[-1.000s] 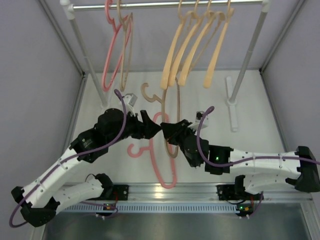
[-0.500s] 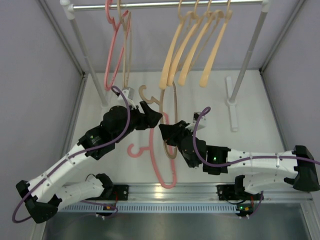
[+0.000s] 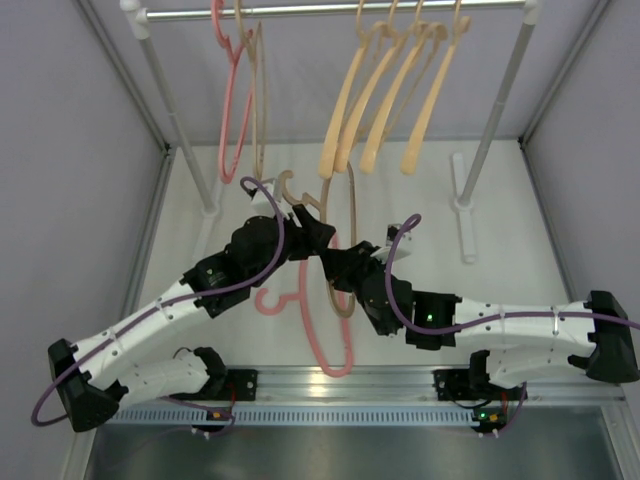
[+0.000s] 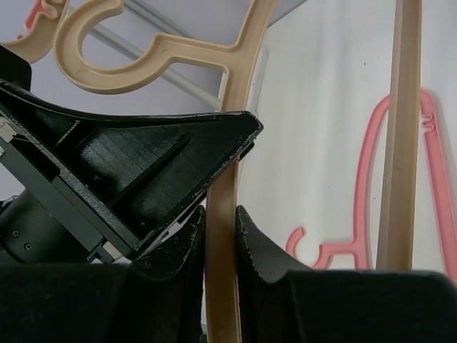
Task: Organize the hangers
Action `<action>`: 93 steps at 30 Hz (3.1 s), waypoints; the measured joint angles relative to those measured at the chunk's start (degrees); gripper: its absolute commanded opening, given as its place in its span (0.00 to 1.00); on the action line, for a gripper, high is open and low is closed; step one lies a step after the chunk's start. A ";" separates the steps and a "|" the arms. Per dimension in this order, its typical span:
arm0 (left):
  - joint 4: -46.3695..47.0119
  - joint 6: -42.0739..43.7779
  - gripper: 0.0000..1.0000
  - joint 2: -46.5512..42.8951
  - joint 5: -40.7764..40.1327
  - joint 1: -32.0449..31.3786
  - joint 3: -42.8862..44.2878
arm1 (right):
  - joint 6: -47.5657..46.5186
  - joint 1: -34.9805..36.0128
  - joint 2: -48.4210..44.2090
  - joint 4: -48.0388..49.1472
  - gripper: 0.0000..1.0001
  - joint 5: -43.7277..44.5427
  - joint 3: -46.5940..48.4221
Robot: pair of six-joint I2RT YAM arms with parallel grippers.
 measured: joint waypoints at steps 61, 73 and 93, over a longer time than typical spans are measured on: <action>-32.26 18.36 0.00 16.06 -20.90 -5.14 38.66 | 0.28 2.89 -19.28 -18.05 0.69 5.38 -7.17; -35.76 24.65 0.00 27.06 -27.91 -5.42 58.71 | 0.28 2.89 -22.62 -19.58 0.70 6.43 -8.28; -37.11 34.29 0.00 39.54 -18.27 11.63 79.56 | -2.54 2.89 -28.92 -20.55 0.72 8.07 -11.37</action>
